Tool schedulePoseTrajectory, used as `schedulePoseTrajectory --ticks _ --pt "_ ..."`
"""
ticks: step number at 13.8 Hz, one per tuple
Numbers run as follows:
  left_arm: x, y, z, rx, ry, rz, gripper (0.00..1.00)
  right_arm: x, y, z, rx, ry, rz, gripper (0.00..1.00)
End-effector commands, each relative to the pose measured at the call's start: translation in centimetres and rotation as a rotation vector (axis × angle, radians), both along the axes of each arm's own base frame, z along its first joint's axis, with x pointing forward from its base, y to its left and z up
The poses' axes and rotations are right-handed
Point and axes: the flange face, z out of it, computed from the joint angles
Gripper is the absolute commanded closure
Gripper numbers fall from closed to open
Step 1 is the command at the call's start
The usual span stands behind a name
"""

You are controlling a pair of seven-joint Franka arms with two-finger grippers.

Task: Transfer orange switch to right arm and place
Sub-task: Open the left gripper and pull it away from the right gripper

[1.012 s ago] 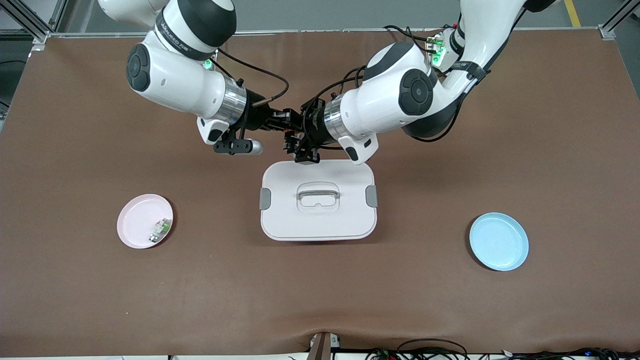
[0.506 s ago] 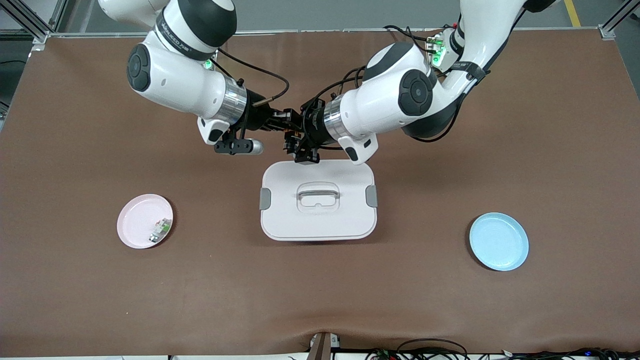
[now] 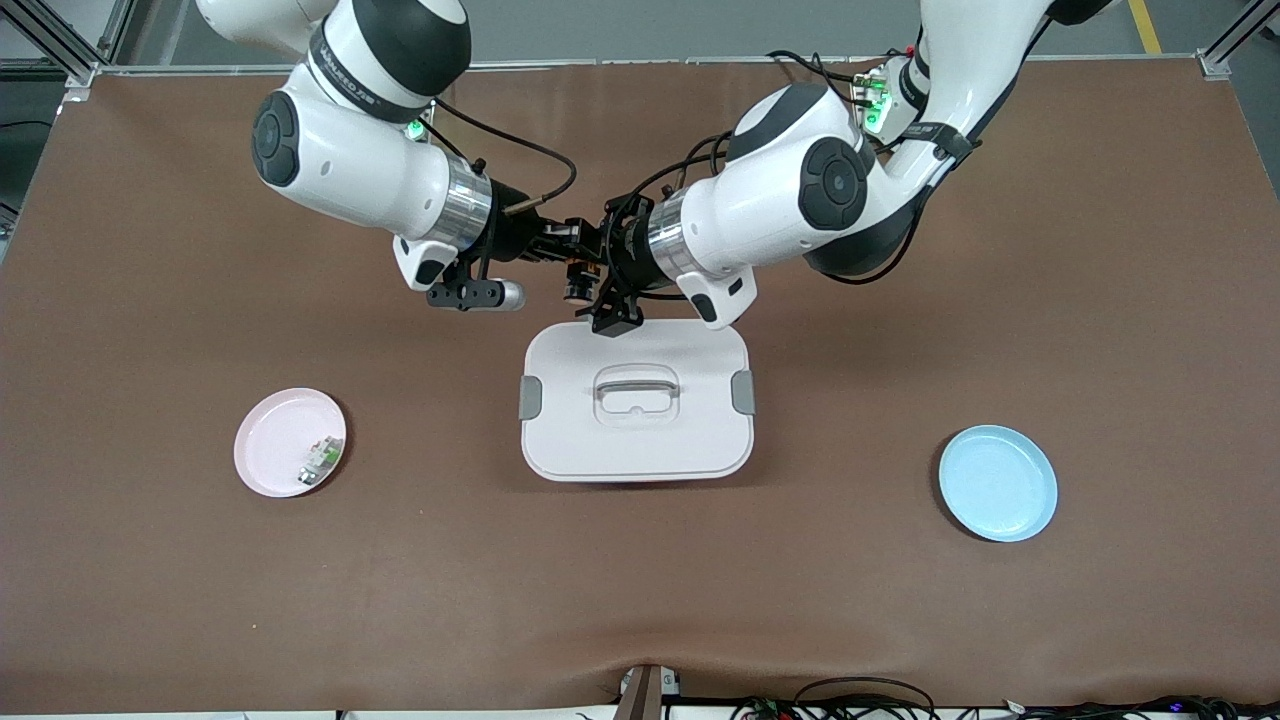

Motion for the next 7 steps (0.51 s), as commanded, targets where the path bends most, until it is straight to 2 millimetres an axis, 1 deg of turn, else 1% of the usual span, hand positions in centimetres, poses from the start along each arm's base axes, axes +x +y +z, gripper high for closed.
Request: schedulePoseTrajectory --ticks 1,2,3,5,7 --pt "0.5 0.7 1.1 0.019 -0.035 0.009 0.0 0.5 -2.0 0.3 -0.008 0.033 0.01 1.0" --pt "0.6 1.0 1.3 0.049 -0.075 -0.002 0.0 0.7 -2.9 0.4 -0.02 0.033 0.029 1.0" --pt "0.6 1.4 2.2 0.08 -0.128 -0.011 0.0 0.9 -4.0 0.4 -0.039 0.015 0.076 1.0" --pt "0.9 2.2 2.6 0.152 -0.21 -0.027 0.0 1.7 -7.3 -0.2 -0.111 -0.017 0.177 1.0" --pt "1.7 3.8 2.4 0.241 -0.287 -0.097 0.0 2.2 -10.7 -0.5 -0.163 -0.075 0.32 1.0"
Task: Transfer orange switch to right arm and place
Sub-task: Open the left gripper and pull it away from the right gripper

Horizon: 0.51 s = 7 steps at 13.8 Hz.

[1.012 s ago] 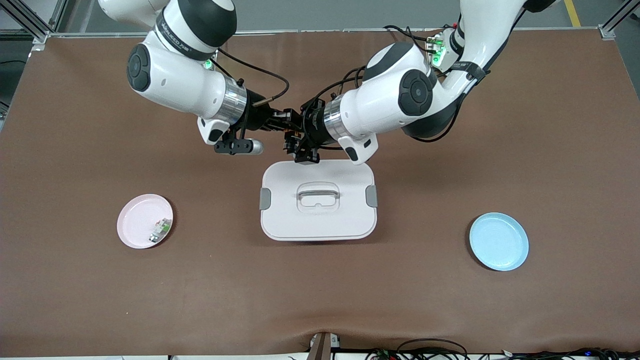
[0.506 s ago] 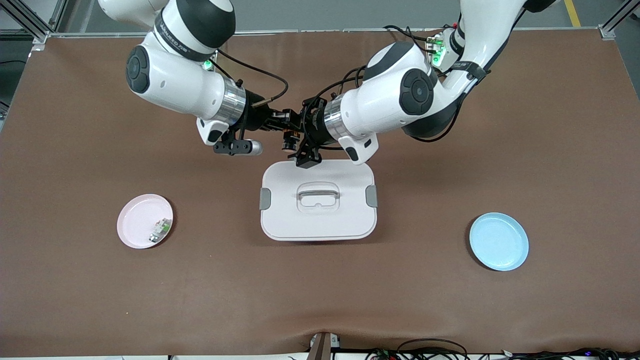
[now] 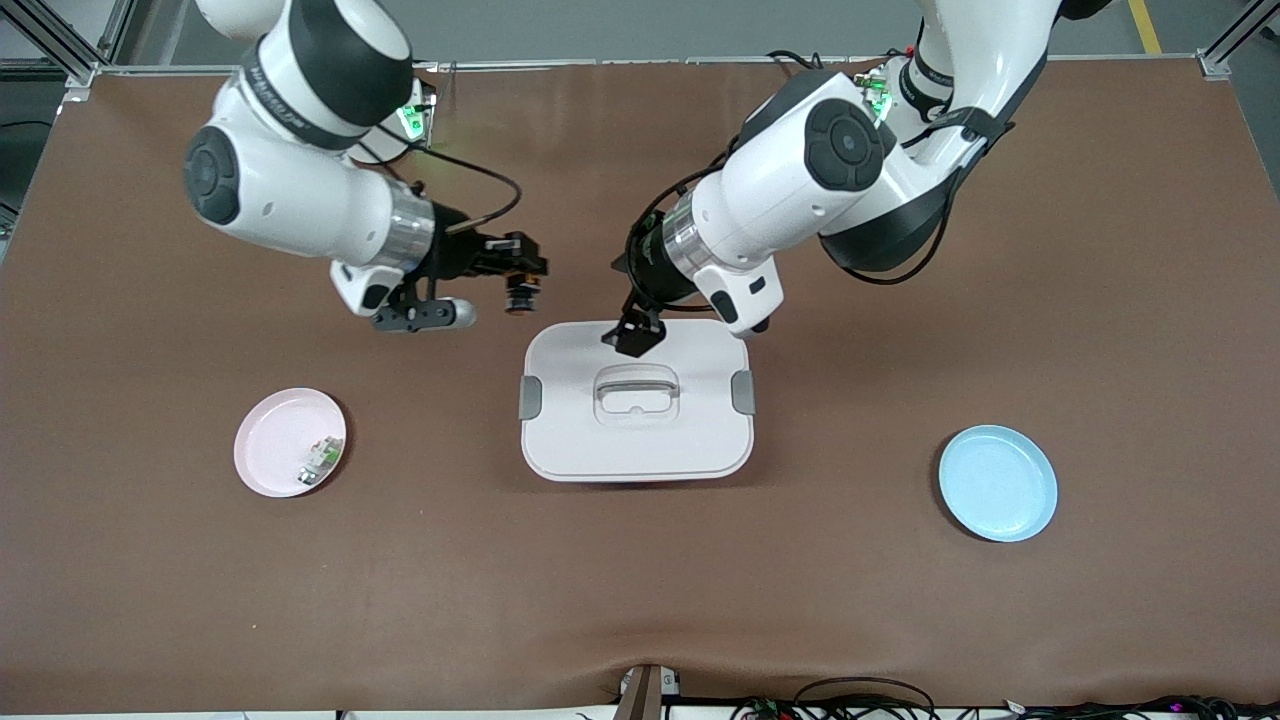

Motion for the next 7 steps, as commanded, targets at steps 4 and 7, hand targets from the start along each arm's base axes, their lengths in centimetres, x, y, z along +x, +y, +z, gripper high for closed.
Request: schedulePoseTrajectory --ticks 4,7 --pt "2.4 7.2 1.2 0.244 -0.159 -0.232 0.0 1.1 -8.3 0.0 -0.178 -0.138 0.354 1.0" --pt "3.8 11.3 0.5 0.405 -0.19 -0.363 0.0 1.8 -11.3 -0.4 -0.278 -0.184 0.51 1.0"
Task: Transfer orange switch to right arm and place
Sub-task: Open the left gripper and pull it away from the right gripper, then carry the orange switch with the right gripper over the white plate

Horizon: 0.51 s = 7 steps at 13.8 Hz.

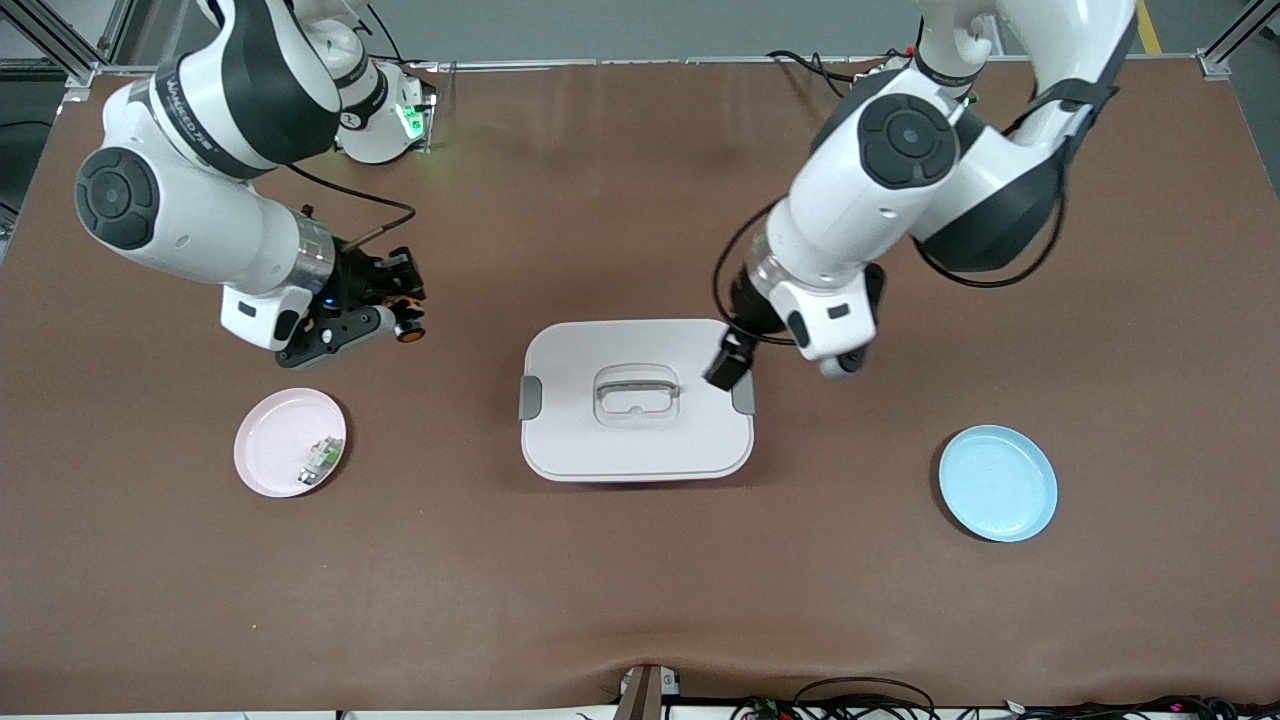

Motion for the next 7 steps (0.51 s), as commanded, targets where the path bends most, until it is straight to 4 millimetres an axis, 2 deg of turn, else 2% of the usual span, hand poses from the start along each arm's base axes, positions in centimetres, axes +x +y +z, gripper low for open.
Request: schedulePoseTrajectory --ticks 1,4,7 --pt "0.6 4.2 0.7 0.147 -0.022 -0.124 0.0 0.2 -3.3 0.3 -0.05 -0.031 0.135 1.0" --pt "2.1 11.0 2.4 0.217 -0.017 -0.311 0.0 1.3 -7.6 -0.7 -0.072 -0.05 0.252 1.0" --pt "3.5 17.5 3.1 0.245 -0.008 -0.419 0.0 1.9 -11.4 -2.7 -0.067 -0.081 0.338 1.0"
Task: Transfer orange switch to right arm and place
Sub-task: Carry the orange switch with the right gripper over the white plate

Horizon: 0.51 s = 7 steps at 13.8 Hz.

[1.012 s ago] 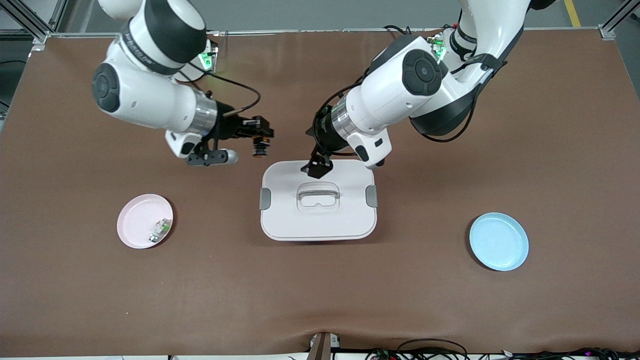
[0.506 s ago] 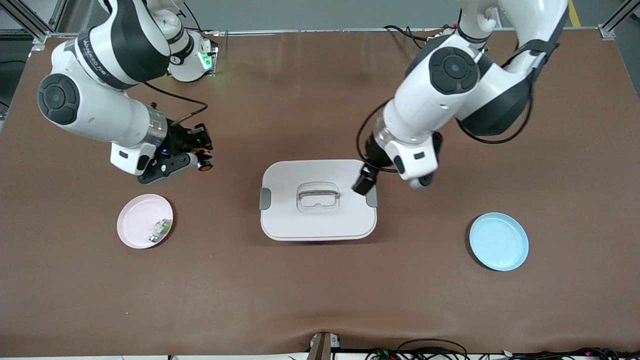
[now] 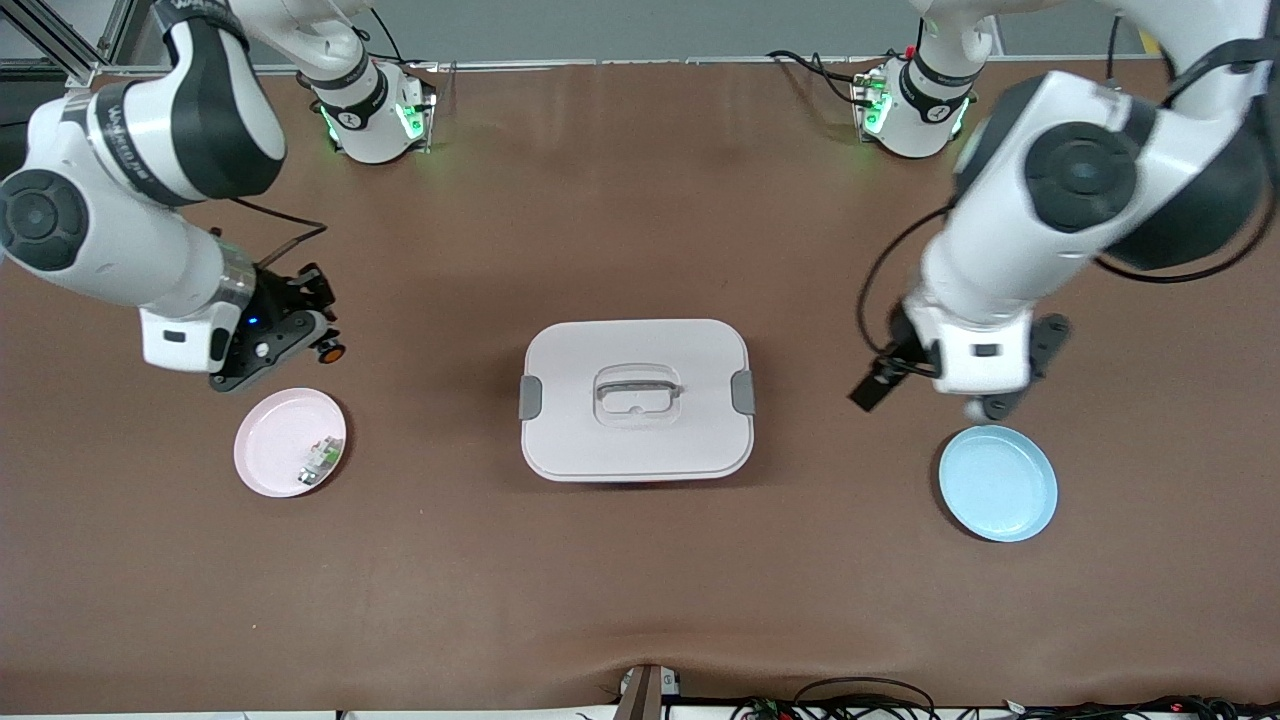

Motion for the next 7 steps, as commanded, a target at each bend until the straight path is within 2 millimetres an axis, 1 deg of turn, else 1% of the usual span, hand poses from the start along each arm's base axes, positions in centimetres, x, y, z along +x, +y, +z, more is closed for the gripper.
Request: schedulePoseTrajectory --ticks 1,2,4,7 --pt "0.1 4.9 1.6 0.047 -0.01 -0.089 0.0 0.1 -3.2 -1.6 0.007 -0.039 0.1 1.0" --pt "0.3 6.6 2.0 0.052 -0.009 -0.122 0.0 0.4 -4.7 -2.3 0.015 -0.057 0.129 1.0" --pt "0.6 9.5 2.3 0.063 0.01 -0.219 0.0 0.5 -7.0 -3.7 0.024 -0.085 0.174 1.0" --pt "0.2 13.0 3.7 0.07 0.024 -0.304 0.0 1.1 -9.4 -5.1 0.001 -0.136 0.254 1.0"
